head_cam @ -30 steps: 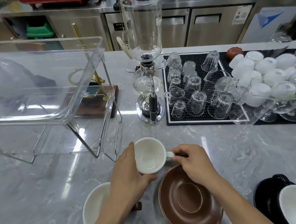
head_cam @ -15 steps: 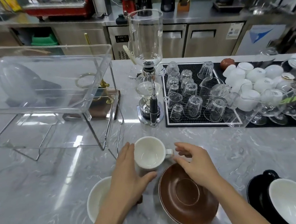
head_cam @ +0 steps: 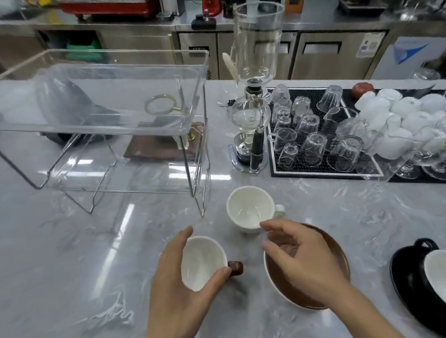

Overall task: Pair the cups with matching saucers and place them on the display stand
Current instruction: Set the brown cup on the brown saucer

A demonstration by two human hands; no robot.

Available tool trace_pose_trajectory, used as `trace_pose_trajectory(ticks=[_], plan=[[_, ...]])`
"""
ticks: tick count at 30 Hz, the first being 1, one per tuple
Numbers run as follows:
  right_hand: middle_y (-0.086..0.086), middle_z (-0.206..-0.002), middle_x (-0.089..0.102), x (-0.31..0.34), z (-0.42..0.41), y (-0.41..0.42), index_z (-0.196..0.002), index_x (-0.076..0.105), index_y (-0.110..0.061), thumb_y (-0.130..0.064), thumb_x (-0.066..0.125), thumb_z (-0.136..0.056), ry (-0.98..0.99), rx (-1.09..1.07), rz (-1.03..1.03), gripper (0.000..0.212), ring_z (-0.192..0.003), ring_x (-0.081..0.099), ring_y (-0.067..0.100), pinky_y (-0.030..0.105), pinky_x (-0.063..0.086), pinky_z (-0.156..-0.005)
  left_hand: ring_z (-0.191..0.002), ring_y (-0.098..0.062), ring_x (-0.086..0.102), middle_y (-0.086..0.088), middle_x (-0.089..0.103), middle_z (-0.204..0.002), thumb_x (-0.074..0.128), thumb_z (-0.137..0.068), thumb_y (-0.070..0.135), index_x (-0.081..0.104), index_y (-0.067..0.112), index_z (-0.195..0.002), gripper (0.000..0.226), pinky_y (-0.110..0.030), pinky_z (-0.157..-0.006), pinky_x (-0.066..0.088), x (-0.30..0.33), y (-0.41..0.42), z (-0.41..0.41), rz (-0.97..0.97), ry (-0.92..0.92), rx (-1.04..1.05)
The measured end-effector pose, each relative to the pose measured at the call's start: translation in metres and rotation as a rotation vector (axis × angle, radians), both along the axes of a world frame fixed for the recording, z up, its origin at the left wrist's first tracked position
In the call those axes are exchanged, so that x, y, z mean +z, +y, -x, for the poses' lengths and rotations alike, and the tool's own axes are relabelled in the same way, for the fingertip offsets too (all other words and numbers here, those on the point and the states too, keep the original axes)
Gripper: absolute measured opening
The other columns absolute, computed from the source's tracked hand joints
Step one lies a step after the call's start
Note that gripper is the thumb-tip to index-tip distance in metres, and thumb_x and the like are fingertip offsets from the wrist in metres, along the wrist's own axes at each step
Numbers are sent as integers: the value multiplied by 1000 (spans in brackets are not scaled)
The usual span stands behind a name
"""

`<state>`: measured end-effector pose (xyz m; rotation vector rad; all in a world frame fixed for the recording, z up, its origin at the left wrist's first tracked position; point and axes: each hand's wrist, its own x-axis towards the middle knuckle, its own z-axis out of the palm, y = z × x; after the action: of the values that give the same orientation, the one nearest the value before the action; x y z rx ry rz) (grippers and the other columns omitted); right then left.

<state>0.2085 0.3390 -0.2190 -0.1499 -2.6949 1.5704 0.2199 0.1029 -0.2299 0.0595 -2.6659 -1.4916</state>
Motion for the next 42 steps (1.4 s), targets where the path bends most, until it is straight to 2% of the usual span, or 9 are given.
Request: trace_pose_trajectory(ticks=[4, 8, 15, 17, 21, 28, 33, 37, 42], plan=[[-19, -101, 71, -2, -8, -20, -111, 65, -50, -27, 75, -86, -21, 35, -17, 36, -97, 65, -4, 12, 52, -84, -121, 27, 40, 47, 45, -135, 81, -54, 69, 49, 45, -140, 95, -8, -91, 36, -6, -20, -3, -7, -25, -2], [-23, -105, 66, -7, -16, -36, -123, 65, -38, -27, 73, -90, -62, 75, -38, 36, -102, 63, -8, 5, 47, -84, -123, 26, 39, 47, 43, -138, 75, -51, 81, 44, 51, -140, 99, -5, -86, 38, -11, -34, -6, -14, -32, -31], [-23, -123, 62, -23, -25, -65, -133, 59, -38, -40, 66, -91, -153, 82, -109, 42, -111, 60, -3, 19, 51, -93, -133, -8, 48, 29, 43, -148, 73, -45, 90, 34, 46, -146, 117, -39, -106, 47, -27, -57, 5, 28, -97, -200], [-23, -119, 65, -26, -26, -69, -129, 61, -39, -41, 66, -90, -159, 96, -73, 39, -110, 62, -2, 27, 54, -95, -132, -6, 47, 32, 40, -145, 74, -41, 91, 32, 46, -148, 123, -36, -105, 45, -30, -61, 10, 6, -122, -265], [-26, -112, 66, -29, -26, -77, -116, 54, -61, -55, 73, -75, -175, 103, -2, 46, -105, 63, -5, 22, 56, -87, -133, 14, 40, 33, 38, -148, 80, -37, 86, 30, 42, -150, 132, -19, -100, 39, -38, -61, 19, -63, -139, -360], [-24, -117, 60, -38, -21, -84, -138, 43, -62, -52, 84, -67, -133, 147, 10, 83, -97, 60, 1, 16, 47, -79, -126, 27, 33, 56, 28, -135, 86, -34, 81, 18, 67, -137, 125, 0, -89, 37, -45, -58, 30, -75, -99, -468], [-16, -124, 66, -43, -14, -85, -130, 50, -66, -40, 89, -61, -101, 107, 76, 83, -119, 59, 2, 23, 49, -98, -115, 20, 48, 45, 43, -126, 83, -41, 81, 32, 63, -125, 100, 1, -80, 42, -44, -53, 39, -47, -29, -461], [-19, -128, 69, -43, -9, -85, -129, 59, -55, -16, 90, -61, -118, 155, 172, 85, -123, 58, -4, 15, 48, -96, -104, 16, 56, 39, 50, -116, 77, -41, 87, 41, 53, -117, 90, 0, -71, 44, -38, -47, 43, -2, 1, -451], [-16, -128, 69, -51, -10, -90, -127, 61, -55, -11, 89, -56, -119, 133, 257, 88, -125, 58, 0, 21, 50, -98, -102, 21, 53, 41, 49, -116, 87, -40, 73, 42, 46, -114, 90, 2, -73, 41, -35, -48, 45, 33, 10, -476]])
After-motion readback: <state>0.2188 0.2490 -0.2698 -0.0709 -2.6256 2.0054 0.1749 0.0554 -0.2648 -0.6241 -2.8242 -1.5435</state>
